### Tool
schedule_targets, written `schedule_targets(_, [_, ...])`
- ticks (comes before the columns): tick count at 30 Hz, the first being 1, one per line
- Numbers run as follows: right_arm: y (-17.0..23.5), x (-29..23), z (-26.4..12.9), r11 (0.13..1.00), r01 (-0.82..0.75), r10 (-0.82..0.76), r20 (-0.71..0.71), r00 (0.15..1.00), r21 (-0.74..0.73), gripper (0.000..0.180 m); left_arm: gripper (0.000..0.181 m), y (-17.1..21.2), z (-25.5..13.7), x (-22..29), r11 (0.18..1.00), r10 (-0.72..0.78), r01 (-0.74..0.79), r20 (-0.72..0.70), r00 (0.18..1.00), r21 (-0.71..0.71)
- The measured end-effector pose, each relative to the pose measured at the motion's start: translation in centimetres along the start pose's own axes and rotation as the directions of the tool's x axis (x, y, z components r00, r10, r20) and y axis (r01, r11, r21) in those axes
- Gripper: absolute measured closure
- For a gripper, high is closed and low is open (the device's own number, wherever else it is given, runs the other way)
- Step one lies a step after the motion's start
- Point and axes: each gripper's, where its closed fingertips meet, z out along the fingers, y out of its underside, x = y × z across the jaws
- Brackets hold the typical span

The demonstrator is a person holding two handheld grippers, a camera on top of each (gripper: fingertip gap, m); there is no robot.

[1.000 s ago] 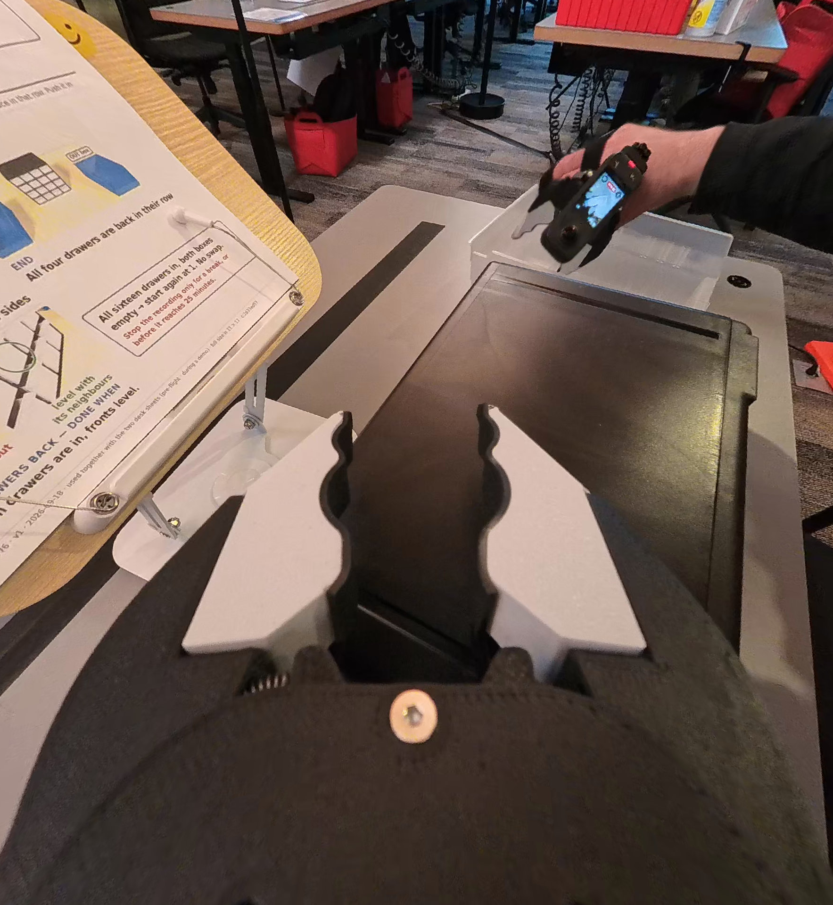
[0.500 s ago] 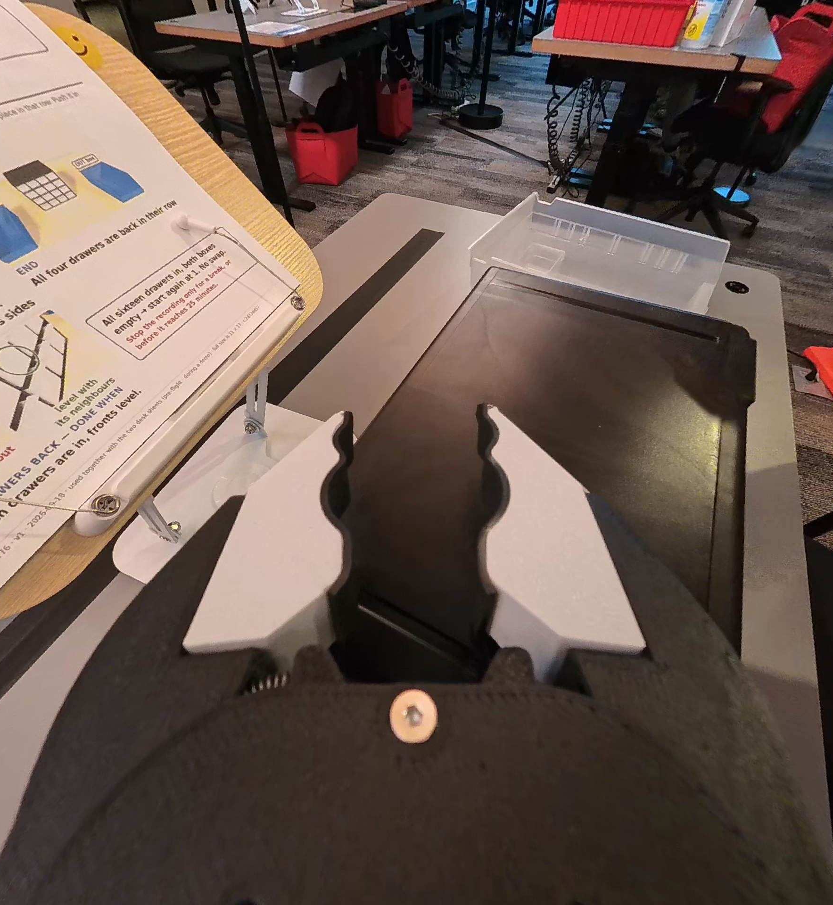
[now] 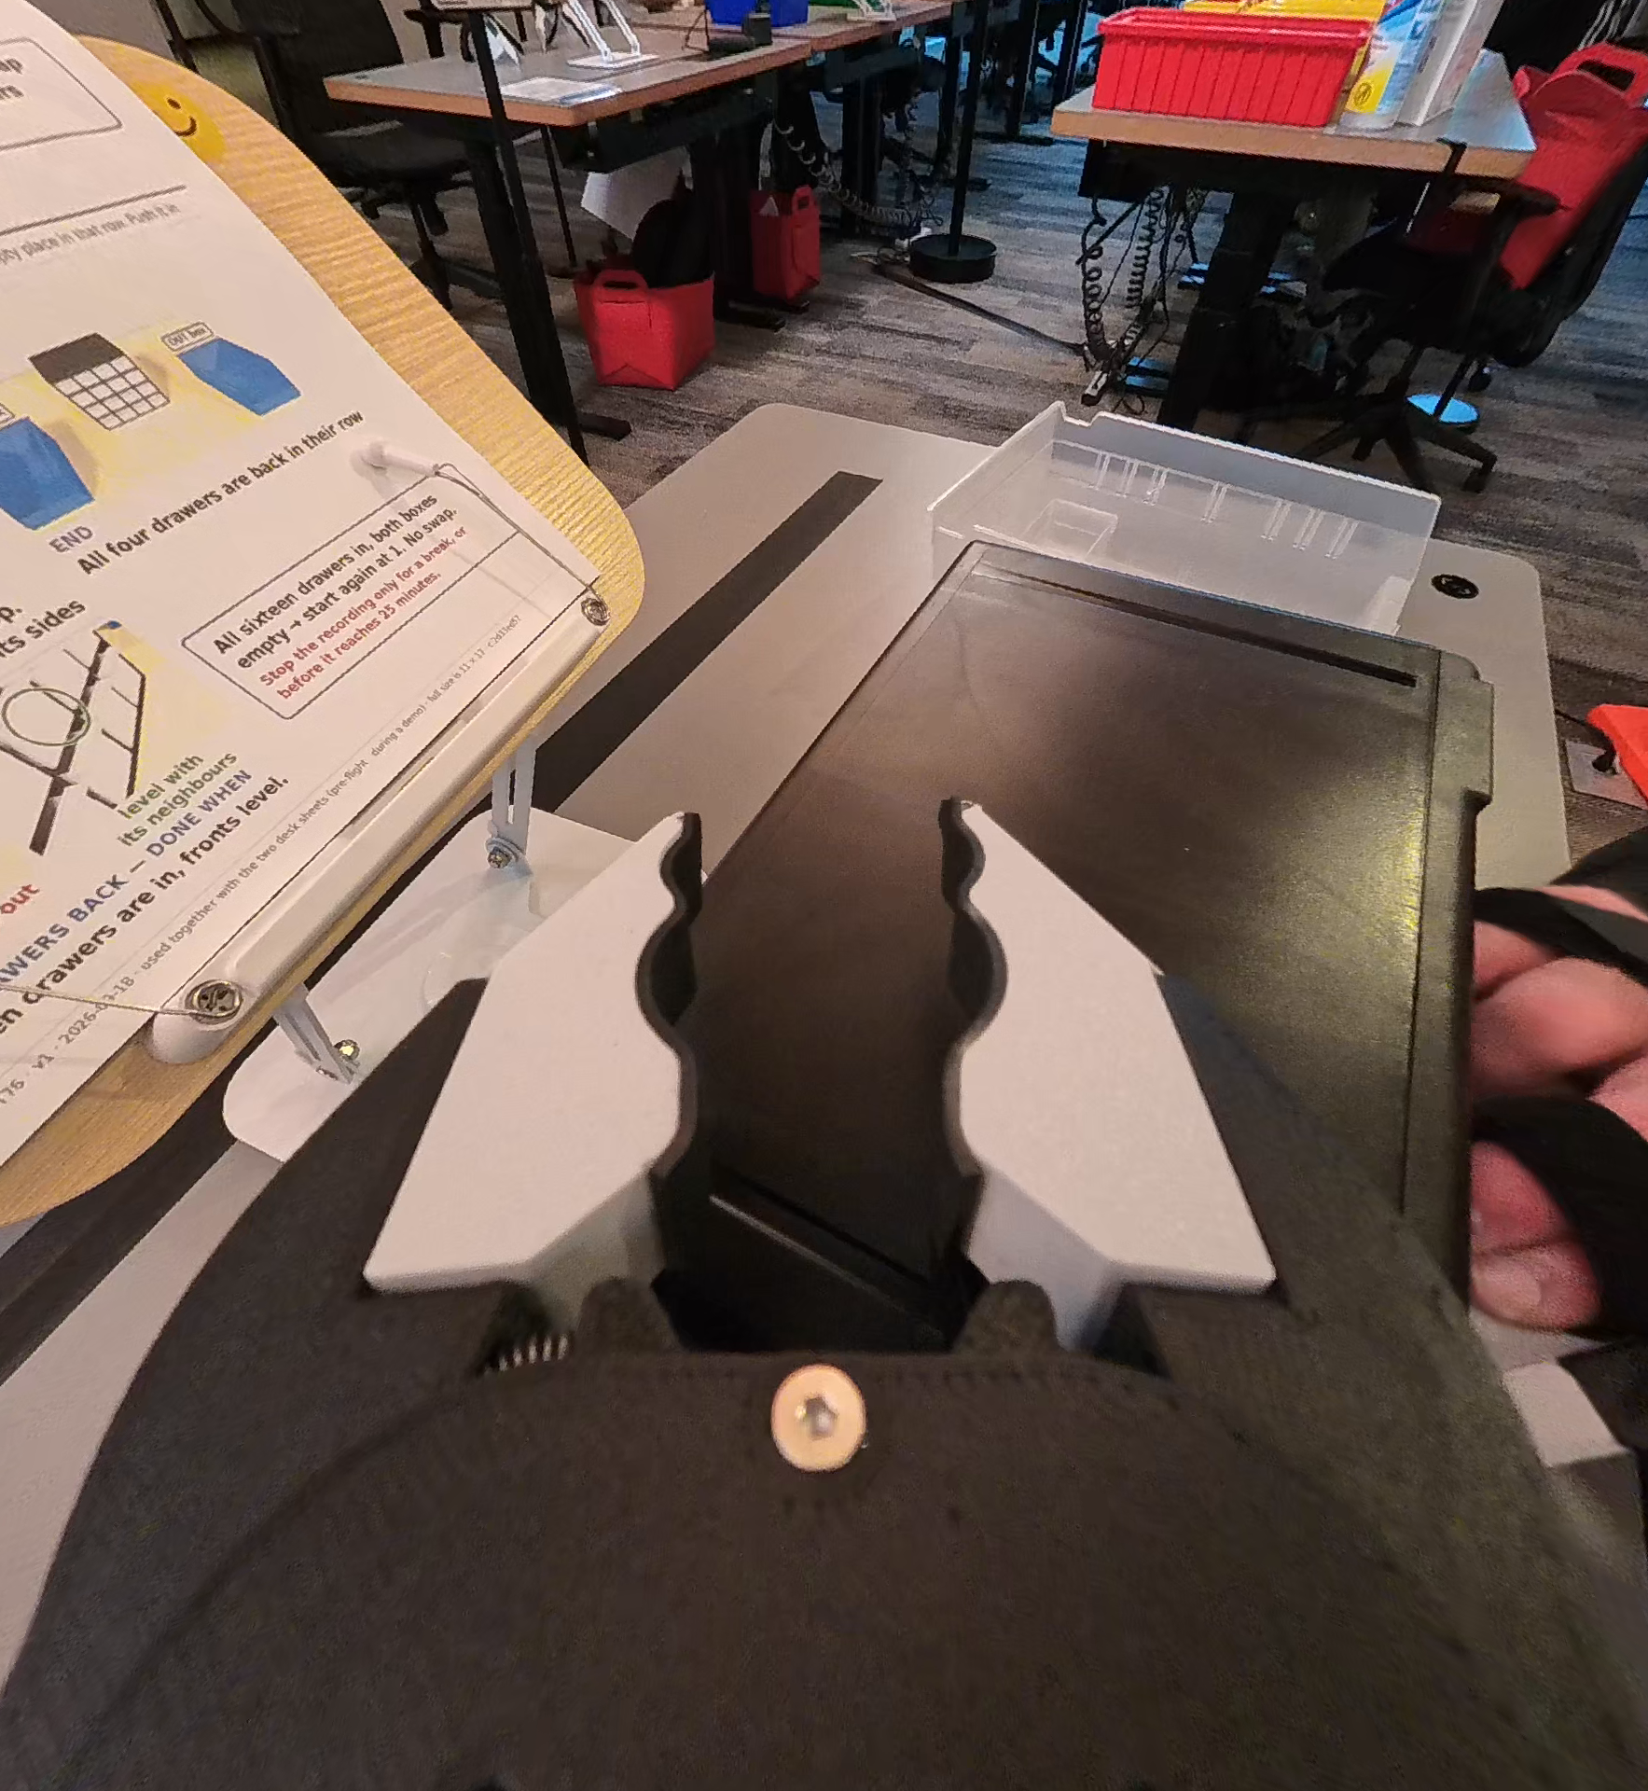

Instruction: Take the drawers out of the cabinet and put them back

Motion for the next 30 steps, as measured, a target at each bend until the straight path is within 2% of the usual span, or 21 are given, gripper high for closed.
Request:
schedule_targets(4, [-0.2, 0.8, 0.3, 1.0, 0.006, -0.005, -0.056, 0.998, 0.019, 0.169, 0.132, -0.1, -0.1, 0.0, 1.0, 0.002, -0.002, -0.001, 1.0, 0.013])
schedule_targets(10, [-0.7, 0.8, -0.2, 0.999, -0.023, 0.024, -0.01, 1.0, 0.038, 0.171, 0.134, -0.1, -0.1, -0.1, 1.0, 0.002, -0.002, 0.002, 1.0, 0.023])
schedule_targets(23, [-6.6, 0.5, -6.9, 0.984, -0.089, 0.088, 0.012, 0.996, 0.156, 0.173, 0.135, -0.2, -0.1, 0.0, 1.0, 0.004, -0.004, -0.002, 1.0, 0.026])
schedule_targets(30, [-7.1, 1.0, -8.4, 0.976, -0.147, 0.143, 0.041, 0.989, 0.159, 0.174, 0.135, -0.2, -0.1, 0.0, 1.0, 0.003, -0.003, -0.001, 1.0, 0.028])
